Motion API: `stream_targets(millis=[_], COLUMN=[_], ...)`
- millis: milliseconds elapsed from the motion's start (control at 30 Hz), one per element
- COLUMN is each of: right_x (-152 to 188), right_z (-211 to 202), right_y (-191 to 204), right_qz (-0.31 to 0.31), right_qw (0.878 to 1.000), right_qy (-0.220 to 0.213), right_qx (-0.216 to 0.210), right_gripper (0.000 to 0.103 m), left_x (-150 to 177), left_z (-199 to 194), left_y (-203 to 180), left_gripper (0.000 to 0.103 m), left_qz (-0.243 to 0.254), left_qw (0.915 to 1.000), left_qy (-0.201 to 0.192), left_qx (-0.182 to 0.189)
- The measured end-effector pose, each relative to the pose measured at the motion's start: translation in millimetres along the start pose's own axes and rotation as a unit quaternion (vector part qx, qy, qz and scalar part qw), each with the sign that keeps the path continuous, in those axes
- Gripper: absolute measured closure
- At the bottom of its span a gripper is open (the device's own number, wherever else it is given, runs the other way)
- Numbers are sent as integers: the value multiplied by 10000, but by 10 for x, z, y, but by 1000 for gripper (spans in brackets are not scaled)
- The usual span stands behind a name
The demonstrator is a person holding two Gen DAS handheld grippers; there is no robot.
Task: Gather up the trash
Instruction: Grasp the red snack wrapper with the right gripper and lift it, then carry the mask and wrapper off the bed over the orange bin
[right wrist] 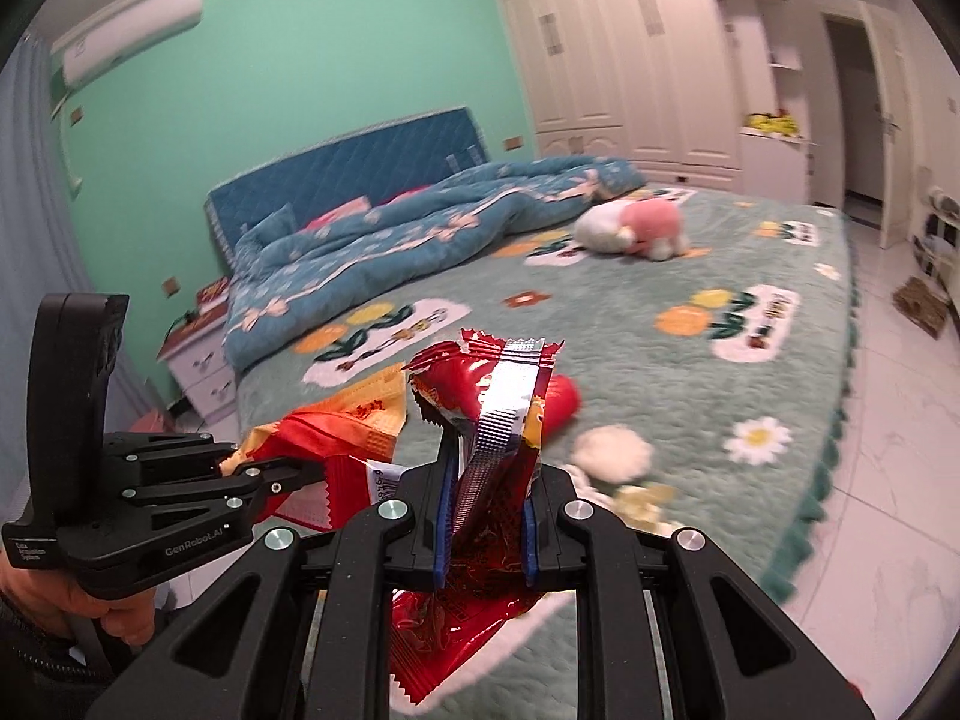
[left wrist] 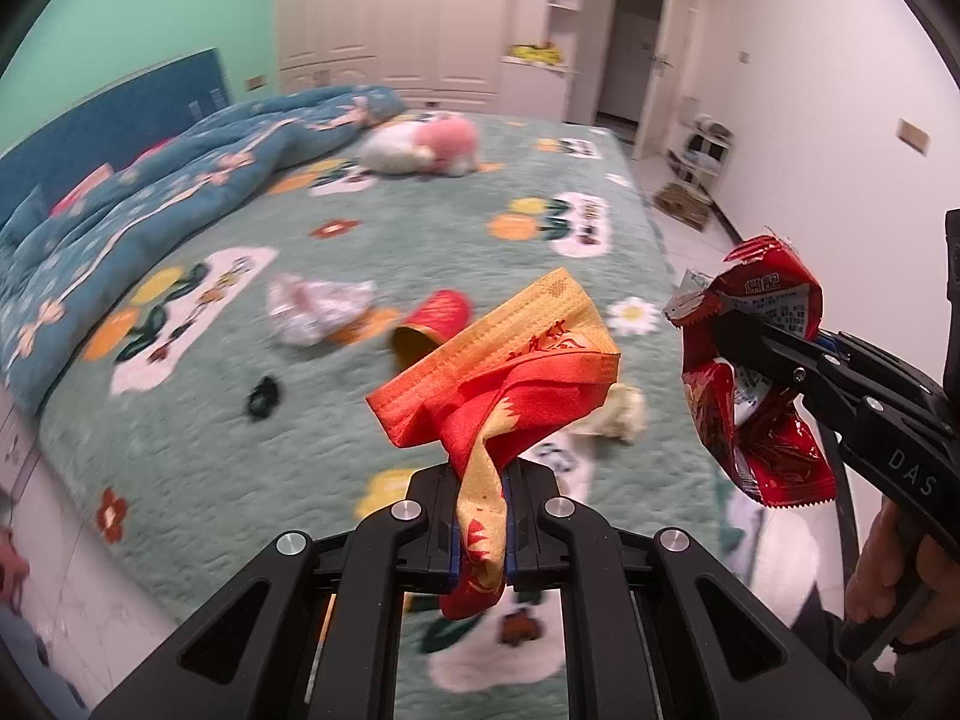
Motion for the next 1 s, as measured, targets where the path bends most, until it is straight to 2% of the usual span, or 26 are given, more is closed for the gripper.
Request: stream_targets(millis=[233, 400, 767, 1000], right_x=[168, 345, 857, 1293], right_z=[-630, -1133, -2031, -2432], right_y=[-489, -928, -1741, -2287], right_qz=[399, 776, 1541, 2074], right_qw=[9970, 9894, 9628, 9400], right_qy=[-339, -572, -837, -799], right_qx=[566, 1086, 2057, 2587], right_gripper=[85, 85, 85, 85], left_x=[-124, -174, -155, 4], left_z=[15, 64, 165, 358], left_y=[-712, -1339, -2619, -3344], left_gripper=[93, 93, 93, 93], left_qz=[650, 1272, 2344, 2819], left_qw=[9965, 9878, 9563, 9326], left_qy=[-59, -80, -23, 313], left_qx=[523, 897, 1750, 2233])
Point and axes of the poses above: each gripper's, at about its wrist camera, not at the fingertips, and z roughly the way its jaws point, y to its left, x to its underside, the point moved 2 cm from there along z, roughly the way its jaws point, and after that the axes turned 10 degrees about -x, right-handed, at the moved point
